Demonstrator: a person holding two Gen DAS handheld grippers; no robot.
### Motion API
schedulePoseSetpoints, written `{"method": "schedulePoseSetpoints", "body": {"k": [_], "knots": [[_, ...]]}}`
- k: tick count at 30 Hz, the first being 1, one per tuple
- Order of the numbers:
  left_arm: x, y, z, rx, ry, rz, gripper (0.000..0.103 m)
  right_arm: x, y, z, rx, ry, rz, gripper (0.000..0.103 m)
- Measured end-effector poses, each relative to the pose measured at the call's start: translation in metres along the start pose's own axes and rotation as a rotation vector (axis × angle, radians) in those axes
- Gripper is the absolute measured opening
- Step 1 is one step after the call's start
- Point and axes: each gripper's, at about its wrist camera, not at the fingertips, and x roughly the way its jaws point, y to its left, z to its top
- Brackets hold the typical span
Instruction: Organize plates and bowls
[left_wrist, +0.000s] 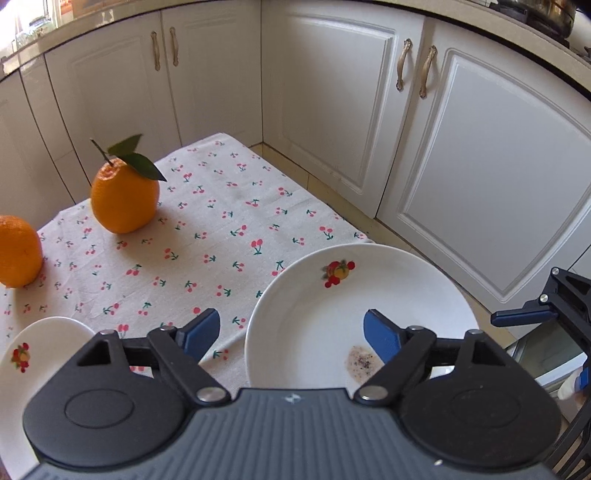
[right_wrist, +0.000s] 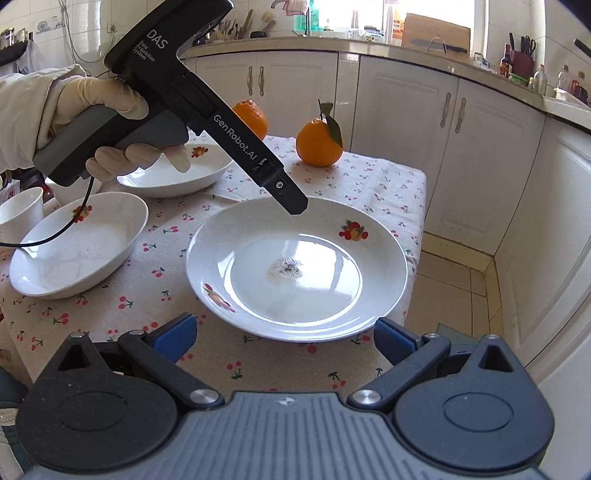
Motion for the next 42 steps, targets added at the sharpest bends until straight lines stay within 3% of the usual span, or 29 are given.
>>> {"method": "schedulePoseSetpoints", "body": {"k": [5,10,20,25,27,36,42], "knots": [[-0.051,-0.002,-0.016,-0.029,-0.084,0.027,0.091,-0.026,0.020,0.009,0.007,-0.064,-0.006,0.103],[-0.095,-0.007,-0.048,-0.081,-0.148,0.094,0.091,-0.031,0.047,0.018,0.025,-0.056,-0.032,0.103],[-0.149,-0.026,-0.145,-0.092,-0.230,0.269,0.092,-0.047,0.088,0.020,0.044,-0.084,-0.046,0.103],[-0.166,-0.035,-0.189,-0.088,-0.263,0.319,0.092,-0.048,0.105,0.017,0.044,-0.082,-0.037,0.103],[-0.170,-0.037,-0.203,-0.086,-0.266,0.317,0.099,-0.050,0.110,0.016,0.040,-0.082,-0.033,0.103],[-0.171,-0.041,-0.251,-0.115,-0.232,0.322,0.099,-0.055,0.119,0.012,0.060,-0.092,-0.036,0.103],[-0.158,-0.035,-0.266,-0.127,-0.173,0.337,0.099,-0.051,0.117,0.008,0.064,-0.071,-0.029,0.103]]}}
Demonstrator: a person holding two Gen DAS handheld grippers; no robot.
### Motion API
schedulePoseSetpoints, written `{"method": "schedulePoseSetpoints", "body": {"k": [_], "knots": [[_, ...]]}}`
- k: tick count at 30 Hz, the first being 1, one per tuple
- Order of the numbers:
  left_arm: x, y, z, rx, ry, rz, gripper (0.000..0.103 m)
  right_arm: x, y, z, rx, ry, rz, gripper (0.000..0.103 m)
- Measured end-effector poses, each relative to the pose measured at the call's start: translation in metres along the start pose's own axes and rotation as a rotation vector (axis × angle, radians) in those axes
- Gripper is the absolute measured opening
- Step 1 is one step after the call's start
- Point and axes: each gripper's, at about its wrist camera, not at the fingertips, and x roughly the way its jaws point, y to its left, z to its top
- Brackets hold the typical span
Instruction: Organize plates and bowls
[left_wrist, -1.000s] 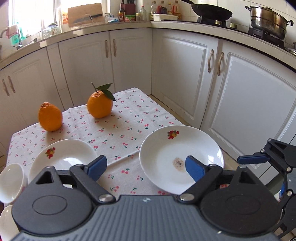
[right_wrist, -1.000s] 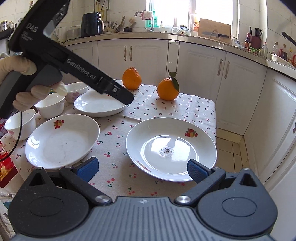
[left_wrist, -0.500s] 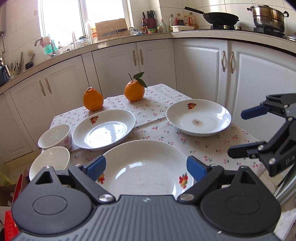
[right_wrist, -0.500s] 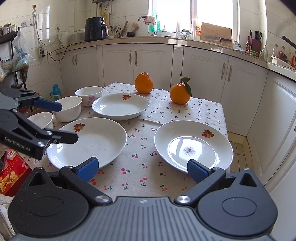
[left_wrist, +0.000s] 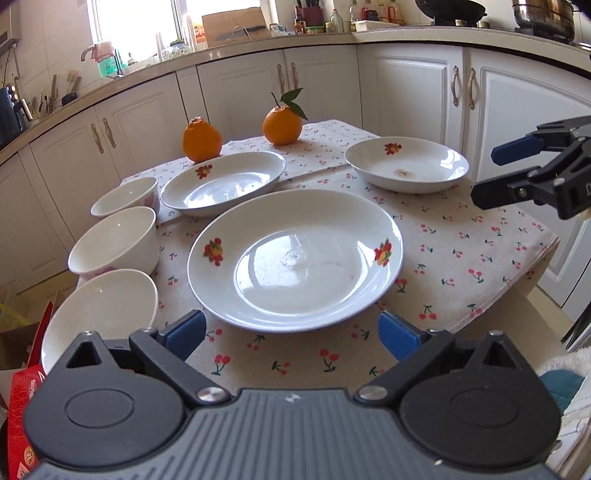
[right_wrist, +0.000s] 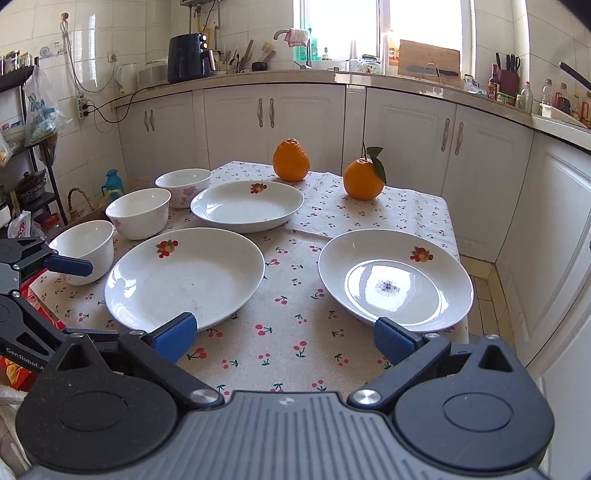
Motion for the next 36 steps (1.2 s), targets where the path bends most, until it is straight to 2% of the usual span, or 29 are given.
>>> {"method": "schedulePoseSetpoints", "body": {"k": [8,18,20,28,36], "knots": [[0.021,0.000,-0.009,-0.029,0.058,0.008,0.100,0.006,0.001,0.001,-0.022,0.019,0.009,0.103],[0.032,0.004,-0.006,-0.102,0.063,-0.029,0.103,0.029,0.003,0.010,-0.106,0.063,0.071,0.103],[0.035,0.010,-0.008,-0.152,0.066,-0.061,0.102,0.034,0.005,0.011,-0.133,0.074,0.082,0.103],[0.034,0.007,-0.011,-0.148,0.037,-0.050,0.103,0.055,0.011,0.024,-0.208,0.085,0.161,0.103],[0.033,0.002,-0.009,-0.157,0.032,0.006,0.103,0.091,0.013,0.047,-0.289,0.122,0.314,0.103]]}}
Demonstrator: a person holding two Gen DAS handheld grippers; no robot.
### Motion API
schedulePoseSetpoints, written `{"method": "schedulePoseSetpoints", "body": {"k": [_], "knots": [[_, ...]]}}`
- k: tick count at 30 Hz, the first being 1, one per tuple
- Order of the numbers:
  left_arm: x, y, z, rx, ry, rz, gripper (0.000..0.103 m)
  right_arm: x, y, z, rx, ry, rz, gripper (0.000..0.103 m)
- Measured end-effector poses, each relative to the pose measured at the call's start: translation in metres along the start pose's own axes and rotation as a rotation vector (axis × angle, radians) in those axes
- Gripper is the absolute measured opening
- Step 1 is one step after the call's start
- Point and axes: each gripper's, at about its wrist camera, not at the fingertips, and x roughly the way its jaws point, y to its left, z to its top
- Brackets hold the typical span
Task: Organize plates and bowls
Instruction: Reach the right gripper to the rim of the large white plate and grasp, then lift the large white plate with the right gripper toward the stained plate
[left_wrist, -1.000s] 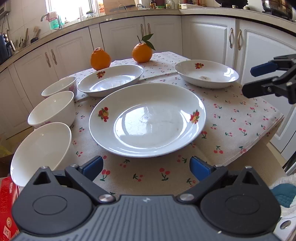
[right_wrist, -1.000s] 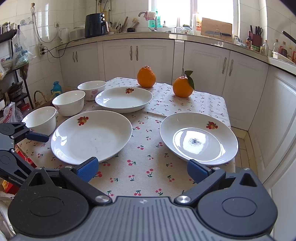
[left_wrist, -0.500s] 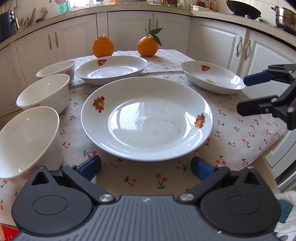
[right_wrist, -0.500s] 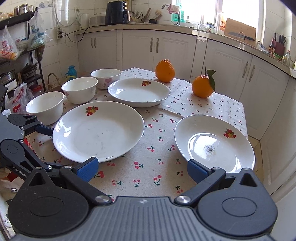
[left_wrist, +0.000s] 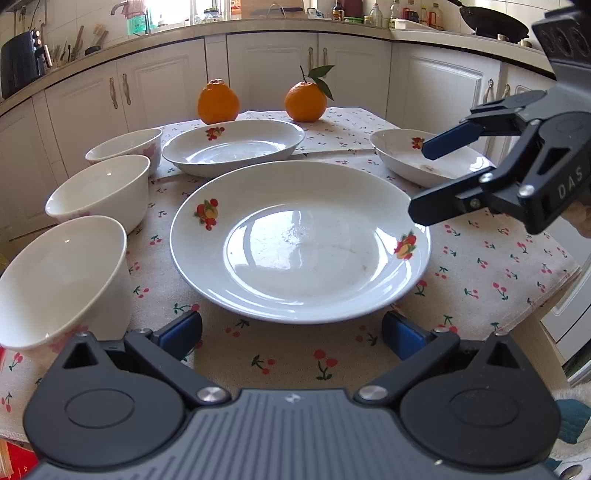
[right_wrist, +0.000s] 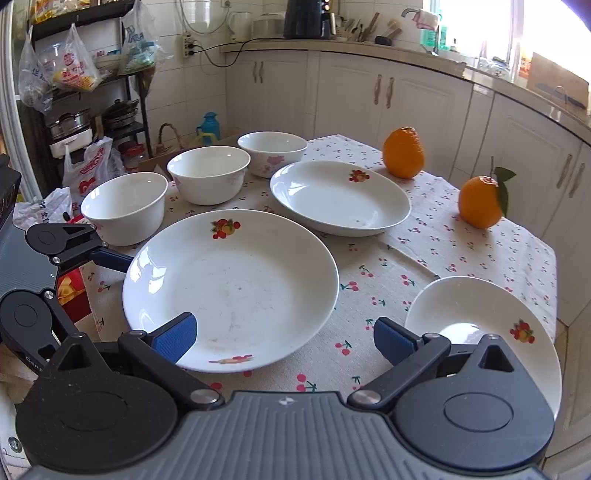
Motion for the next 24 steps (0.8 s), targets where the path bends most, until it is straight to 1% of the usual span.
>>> {"method": "schedulePoseSetpoints", "body": {"k": [3,6,14,15,19,22,24], "knots": [[0.000,-0.002,0.002,0.007,-0.004,0.020,0.103,0.016,-0.009,0.010,-0.016,0.022,0.077,0.103],[0.001,-0.006,0.003,0.024,-0.012,0.036,0.102,0.032,-0.017,0.021,-0.024,0.047,0.127,0.103],[0.004,-0.005,0.006,0.011,-0.016,0.020,0.102,0.071,-0.040,0.043,0.016,0.101,0.229,0.103],[0.004,-0.005,0.006,0.014,-0.016,0.019,0.102,0.075,-0.043,0.045,0.026,0.109,0.242,0.102],[0.005,-0.007,0.007,0.024,-0.020,0.014,0.102,0.089,-0.051,0.052,0.056,0.135,0.289,0.090],[0.006,-0.006,0.007,0.018,-0.017,0.007,0.102,0.100,-0.054,0.055,0.063,0.153,0.314,0.084],[0.006,-0.006,0.008,0.016,-0.017,0.005,0.102,0.106,-0.057,0.057,0.075,0.164,0.337,0.083]]}}
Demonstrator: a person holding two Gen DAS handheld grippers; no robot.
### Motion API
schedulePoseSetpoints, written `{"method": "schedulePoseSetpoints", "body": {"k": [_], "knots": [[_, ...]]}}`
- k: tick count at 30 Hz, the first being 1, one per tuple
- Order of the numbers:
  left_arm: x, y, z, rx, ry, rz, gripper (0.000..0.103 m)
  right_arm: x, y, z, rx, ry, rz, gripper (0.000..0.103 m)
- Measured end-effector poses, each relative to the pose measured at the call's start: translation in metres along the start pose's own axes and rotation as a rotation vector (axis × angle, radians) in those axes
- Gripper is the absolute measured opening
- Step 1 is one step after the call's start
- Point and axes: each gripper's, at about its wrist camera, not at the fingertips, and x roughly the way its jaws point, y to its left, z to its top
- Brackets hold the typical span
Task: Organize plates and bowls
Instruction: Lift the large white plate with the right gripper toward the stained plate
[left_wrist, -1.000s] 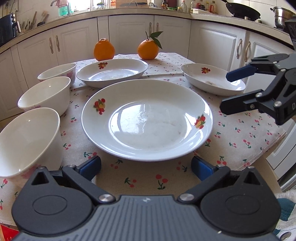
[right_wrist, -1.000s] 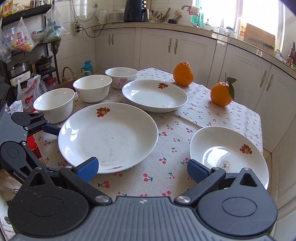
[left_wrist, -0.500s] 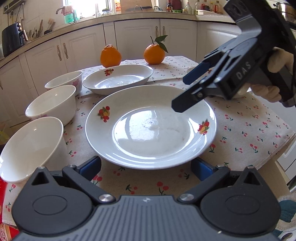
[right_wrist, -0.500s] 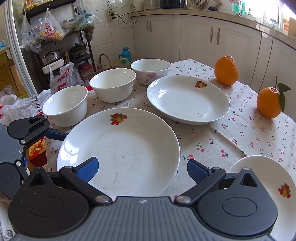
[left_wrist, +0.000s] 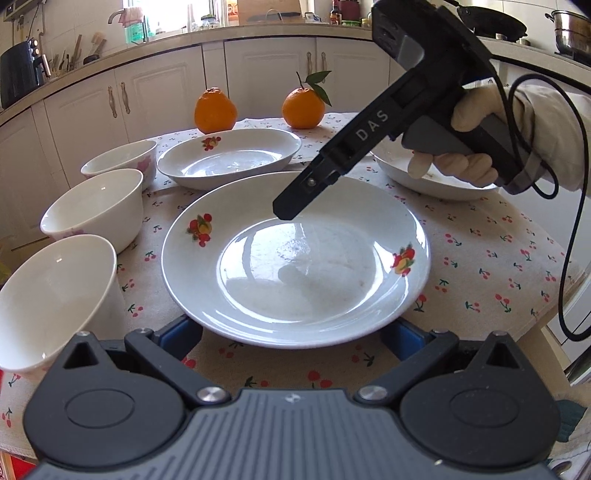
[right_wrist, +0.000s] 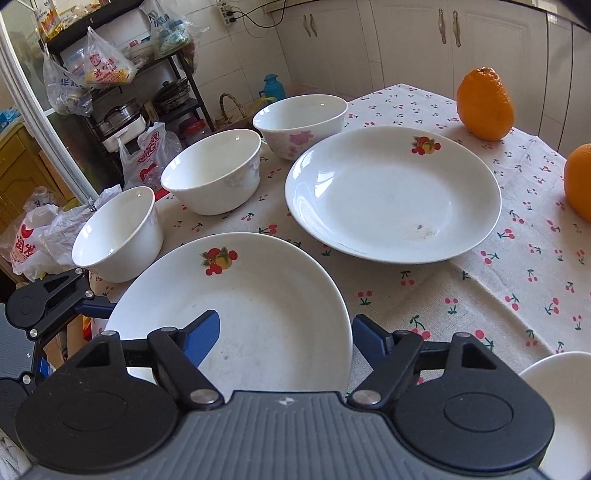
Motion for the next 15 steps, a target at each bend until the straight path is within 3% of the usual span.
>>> {"method": "schedulePoseSetpoints", "body": {"k": [15], "knots": [[0.002,0.002,0.002,0.014,0.016,-0.017,0.102,0.001,-0.016,0.002,0.102,0.017,0.125,0.080]]}}
